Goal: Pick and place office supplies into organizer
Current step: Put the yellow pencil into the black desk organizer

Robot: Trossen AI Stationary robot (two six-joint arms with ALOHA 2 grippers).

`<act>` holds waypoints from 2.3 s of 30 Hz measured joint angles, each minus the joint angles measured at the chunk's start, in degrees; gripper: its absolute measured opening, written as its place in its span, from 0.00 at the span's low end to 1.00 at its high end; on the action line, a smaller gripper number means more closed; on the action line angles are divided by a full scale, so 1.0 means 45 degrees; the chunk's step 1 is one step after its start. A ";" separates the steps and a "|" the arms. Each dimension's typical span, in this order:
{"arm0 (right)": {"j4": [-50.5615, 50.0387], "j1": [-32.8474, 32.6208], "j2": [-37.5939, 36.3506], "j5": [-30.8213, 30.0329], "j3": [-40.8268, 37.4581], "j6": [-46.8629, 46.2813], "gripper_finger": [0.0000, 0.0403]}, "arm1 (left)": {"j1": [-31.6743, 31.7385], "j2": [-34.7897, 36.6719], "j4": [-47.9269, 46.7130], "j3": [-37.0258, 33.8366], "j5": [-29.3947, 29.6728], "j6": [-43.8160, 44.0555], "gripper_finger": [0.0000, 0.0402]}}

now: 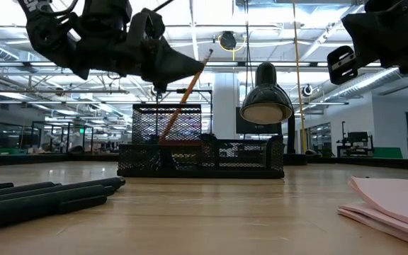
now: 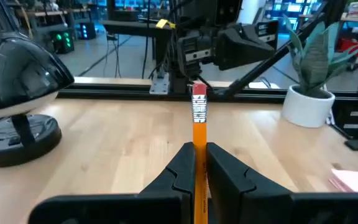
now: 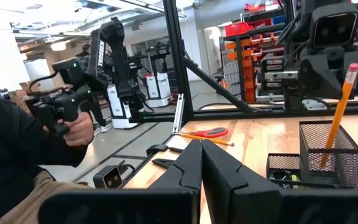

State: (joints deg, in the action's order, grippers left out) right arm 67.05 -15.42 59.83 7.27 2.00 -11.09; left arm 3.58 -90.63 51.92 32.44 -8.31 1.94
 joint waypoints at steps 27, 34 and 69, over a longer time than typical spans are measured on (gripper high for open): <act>-0.0007 0.0000 0.0000 0.0010 0.0000 -0.0005 0.00 | -0.0385 -0.1505 0.0321 0.0001 0.0503 -0.0498 0.08; -0.0007 0.0000 0.0000 0.0015 0.0000 -0.0019 0.00 | -0.0382 -0.1501 -0.0086 0.0001 0.0848 -0.0041 0.10; -0.0154 0.0000 0.0002 0.0102 0.0000 0.0000 0.00 | -0.7992 0.1697 -2.4996 1.0774 0.8745 1.0843 0.37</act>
State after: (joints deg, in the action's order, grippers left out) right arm 66.36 -15.42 59.84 7.73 2.00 -11.09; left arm -32.39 -82.99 -60.57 80.92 31.04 50.74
